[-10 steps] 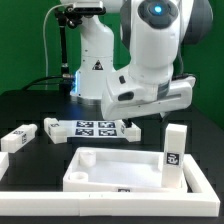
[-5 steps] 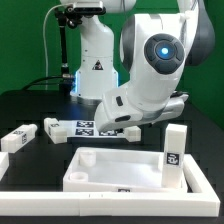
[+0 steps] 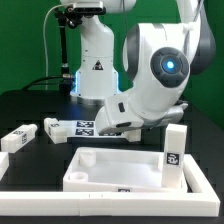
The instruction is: Assemble desk
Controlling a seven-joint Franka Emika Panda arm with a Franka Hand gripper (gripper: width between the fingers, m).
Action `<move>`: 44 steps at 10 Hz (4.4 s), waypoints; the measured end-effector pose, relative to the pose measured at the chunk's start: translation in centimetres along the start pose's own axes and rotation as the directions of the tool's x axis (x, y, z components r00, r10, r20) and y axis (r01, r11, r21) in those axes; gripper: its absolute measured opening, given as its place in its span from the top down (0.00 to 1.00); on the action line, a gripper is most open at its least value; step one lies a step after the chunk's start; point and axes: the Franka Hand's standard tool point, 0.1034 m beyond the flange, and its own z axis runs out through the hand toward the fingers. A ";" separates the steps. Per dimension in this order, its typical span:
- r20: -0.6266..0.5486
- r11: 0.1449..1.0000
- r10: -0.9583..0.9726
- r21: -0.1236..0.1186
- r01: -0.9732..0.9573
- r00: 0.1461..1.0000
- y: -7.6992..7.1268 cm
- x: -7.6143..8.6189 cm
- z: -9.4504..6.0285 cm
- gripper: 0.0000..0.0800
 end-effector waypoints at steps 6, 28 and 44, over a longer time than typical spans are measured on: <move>0.002 1.000 0.002 0.001 -0.002 1.000 0.0 0.0 0.2 0.51; -0.713 0.997 0.038 0.078 0.025 0.701 11.3 -5.9 -24.6 0.64; -0.998 0.988 0.052 0.045 -0.149 0.045 14.8 -5.4 -34.9 0.64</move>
Offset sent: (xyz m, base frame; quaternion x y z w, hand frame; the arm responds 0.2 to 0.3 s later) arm 0.0000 0.0000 0.0000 0.0000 0.0000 0.0000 1.0000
